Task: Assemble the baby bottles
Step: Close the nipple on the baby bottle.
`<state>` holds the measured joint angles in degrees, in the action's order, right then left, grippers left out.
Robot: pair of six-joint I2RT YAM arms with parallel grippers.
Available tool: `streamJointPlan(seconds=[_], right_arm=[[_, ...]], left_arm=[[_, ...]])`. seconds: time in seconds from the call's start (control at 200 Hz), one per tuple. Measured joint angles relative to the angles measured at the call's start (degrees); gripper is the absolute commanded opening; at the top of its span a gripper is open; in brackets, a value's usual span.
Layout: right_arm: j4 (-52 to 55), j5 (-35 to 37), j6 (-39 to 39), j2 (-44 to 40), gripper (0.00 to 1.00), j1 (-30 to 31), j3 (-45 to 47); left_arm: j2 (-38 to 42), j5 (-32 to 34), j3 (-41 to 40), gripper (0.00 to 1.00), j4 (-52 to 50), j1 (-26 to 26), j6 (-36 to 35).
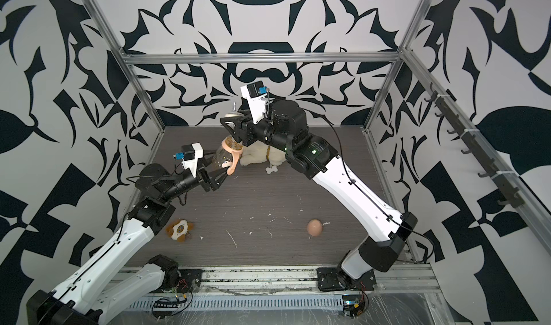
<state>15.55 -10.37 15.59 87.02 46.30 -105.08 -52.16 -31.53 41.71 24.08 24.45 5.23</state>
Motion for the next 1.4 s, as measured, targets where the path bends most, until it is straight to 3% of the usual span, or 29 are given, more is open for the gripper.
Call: streamJointPlan(seconds=[0.67, 0.91, 1.4], right_arm=[[-12.0, 3.1, 2.3, -3.9, 0.51, 1.9, 13.9], [-15.0, 1.2, 3.6, -4.4, 0.57, 1.9, 15.7], [-19.8, -1.9, 4.8, -5.2, 0.59, 1.8, 19.1]], left_arm=[[0.0, 1.1, 1.0, 0.02, 0.2, -0.1, 2.3], [0.0, 1.5, 1.0, 0.01, 0.1, -0.1, 2.3], [0.0, 0.9, 1.0, 0.00, -1.2, -0.1, 2.2]])
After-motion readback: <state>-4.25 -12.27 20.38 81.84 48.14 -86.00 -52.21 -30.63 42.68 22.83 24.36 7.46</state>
